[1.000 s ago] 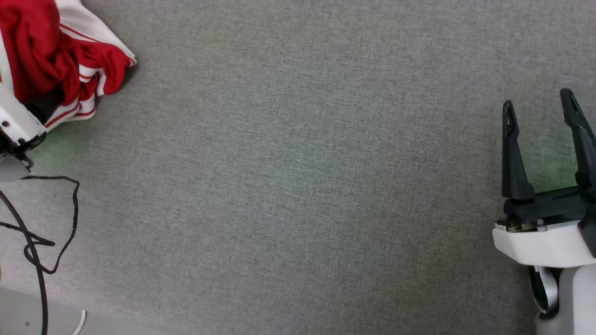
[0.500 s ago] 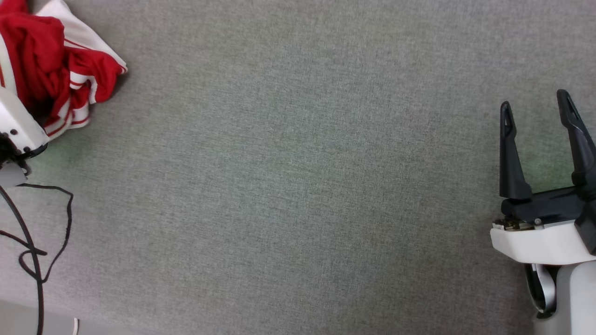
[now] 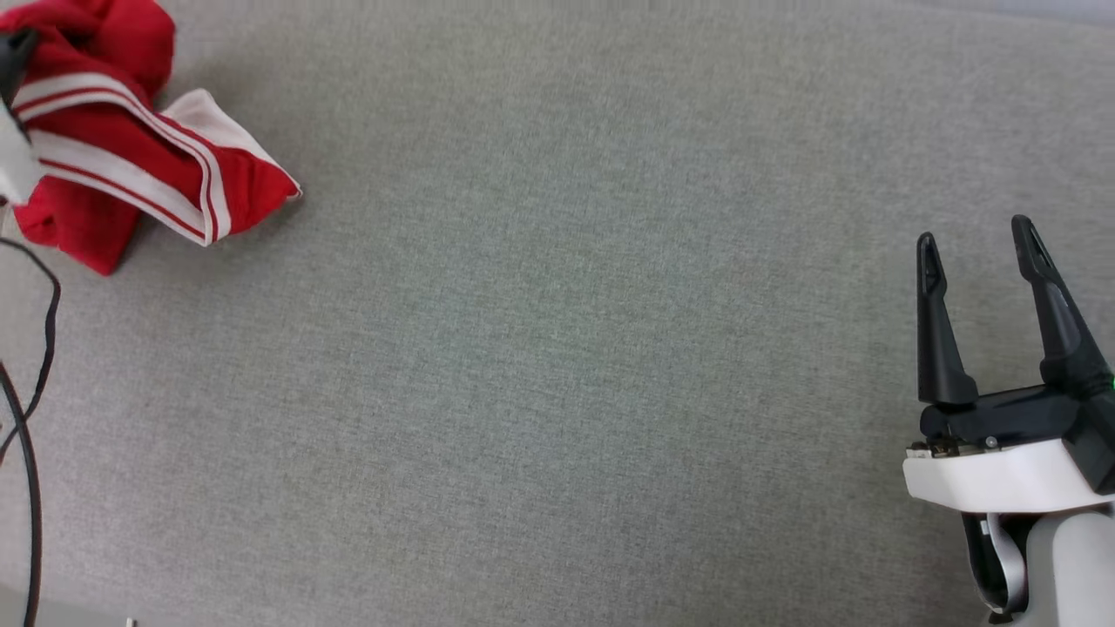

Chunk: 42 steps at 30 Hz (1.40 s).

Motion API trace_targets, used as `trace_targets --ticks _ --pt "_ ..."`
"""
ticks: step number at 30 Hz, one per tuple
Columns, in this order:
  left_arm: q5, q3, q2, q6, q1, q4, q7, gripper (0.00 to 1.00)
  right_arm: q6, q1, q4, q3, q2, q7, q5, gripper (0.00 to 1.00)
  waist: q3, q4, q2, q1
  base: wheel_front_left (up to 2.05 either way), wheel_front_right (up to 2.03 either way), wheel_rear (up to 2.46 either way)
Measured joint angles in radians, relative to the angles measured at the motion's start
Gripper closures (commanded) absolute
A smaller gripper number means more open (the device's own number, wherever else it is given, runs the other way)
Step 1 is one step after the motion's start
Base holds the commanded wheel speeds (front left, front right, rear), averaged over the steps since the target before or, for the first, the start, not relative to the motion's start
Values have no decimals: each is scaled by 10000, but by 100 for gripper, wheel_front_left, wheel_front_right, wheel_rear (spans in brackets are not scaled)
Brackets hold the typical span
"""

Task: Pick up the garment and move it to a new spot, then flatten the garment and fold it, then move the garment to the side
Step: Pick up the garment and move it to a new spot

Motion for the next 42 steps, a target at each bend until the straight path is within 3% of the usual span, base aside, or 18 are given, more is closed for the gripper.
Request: trace_targets --ticks 6,14,26,34,42 --pt "351 -1120 8 0 -626 -1081 -92 100 0 181 100 -31 0 0 451 0 -559 -332 0 0 0 0 0" --pt "798 -2608 -663 0 -1112 -2370 67 100 0 234 176 -169 4 0 940 0 -954 -1188 0 0 0 0 0" --pt "1306 -5599 -2886 0 -1439 -3214 4 100 0 286 257 -399 6 0 1444 0 -979 -2606 0 0 0 0 0" --pt "1250 -7896 -4403 0 -1225 -2711 -468 100 0 210 274 -531 8 0 1733 0 -639 -3300 0 0 0 0 0" --pt "1112 -8727 -5450 0 -403 -2031 -516 100 0 65 284 -633 4 0 1854 0 -140 -3612 0 1 0 0 0"
